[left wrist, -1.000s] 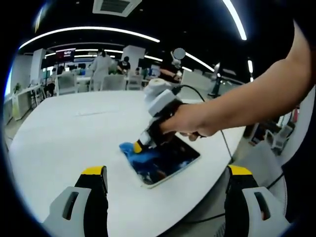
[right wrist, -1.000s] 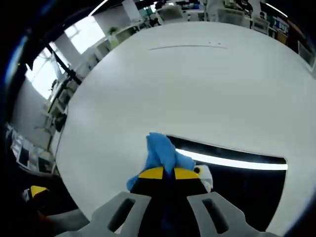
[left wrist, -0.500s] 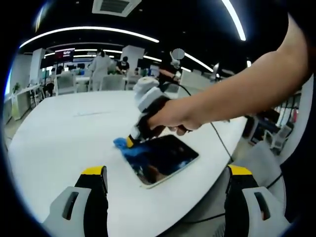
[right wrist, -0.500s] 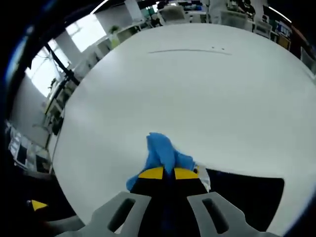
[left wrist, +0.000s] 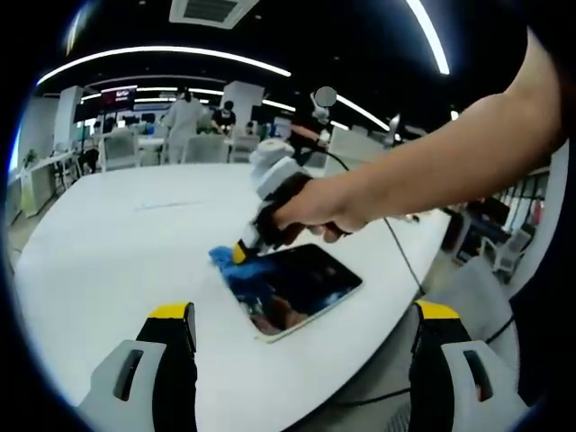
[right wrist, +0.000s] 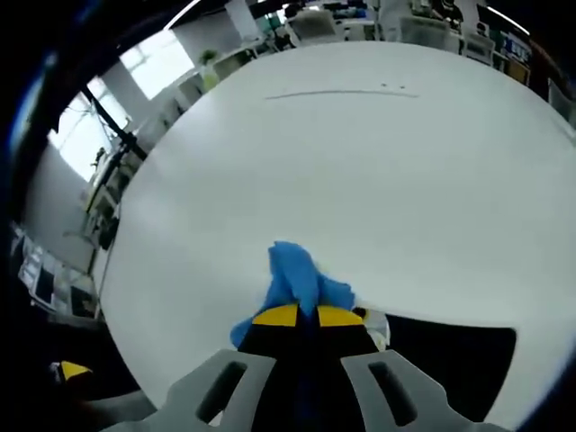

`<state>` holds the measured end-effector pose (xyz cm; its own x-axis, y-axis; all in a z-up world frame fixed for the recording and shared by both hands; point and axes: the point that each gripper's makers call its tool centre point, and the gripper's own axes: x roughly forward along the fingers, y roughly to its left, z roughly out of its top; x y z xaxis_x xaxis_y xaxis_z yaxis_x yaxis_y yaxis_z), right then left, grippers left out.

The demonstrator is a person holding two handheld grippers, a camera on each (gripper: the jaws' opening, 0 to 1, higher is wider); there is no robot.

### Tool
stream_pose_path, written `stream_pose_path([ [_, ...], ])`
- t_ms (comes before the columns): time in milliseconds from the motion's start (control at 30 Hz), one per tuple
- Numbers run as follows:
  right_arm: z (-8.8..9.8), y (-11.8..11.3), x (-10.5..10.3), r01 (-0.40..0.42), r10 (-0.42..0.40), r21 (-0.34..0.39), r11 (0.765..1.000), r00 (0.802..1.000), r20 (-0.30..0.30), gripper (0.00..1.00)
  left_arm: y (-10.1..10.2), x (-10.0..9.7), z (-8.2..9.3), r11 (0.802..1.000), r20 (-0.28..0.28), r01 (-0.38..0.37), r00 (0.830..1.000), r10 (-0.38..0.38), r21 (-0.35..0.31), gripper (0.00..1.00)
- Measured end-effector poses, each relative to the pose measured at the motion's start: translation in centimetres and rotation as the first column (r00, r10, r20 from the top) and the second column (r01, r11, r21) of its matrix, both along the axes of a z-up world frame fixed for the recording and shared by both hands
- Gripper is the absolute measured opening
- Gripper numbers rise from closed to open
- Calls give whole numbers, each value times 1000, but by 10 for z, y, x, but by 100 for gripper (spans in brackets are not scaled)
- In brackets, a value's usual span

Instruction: Wipe the mirror surface with the cleaning cloth until all visible marks leave the cleaned area.

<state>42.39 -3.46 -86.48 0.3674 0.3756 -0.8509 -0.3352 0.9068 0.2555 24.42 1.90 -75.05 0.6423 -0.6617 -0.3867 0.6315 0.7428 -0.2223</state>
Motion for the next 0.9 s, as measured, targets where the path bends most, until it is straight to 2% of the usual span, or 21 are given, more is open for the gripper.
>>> stream_pose_path([
  [467, -7, -25, 8, 23, -23, -4, 1000, 1000, -5, 0, 3, 2, 2, 1000, -5, -16, 1000, 16, -19, 99],
  [900, -5, -46, 3, 41, -41, -25, 999, 999, -5, 0, 3, 2, 3, 1000, -5, -16, 1000, 16, -21, 99],
])
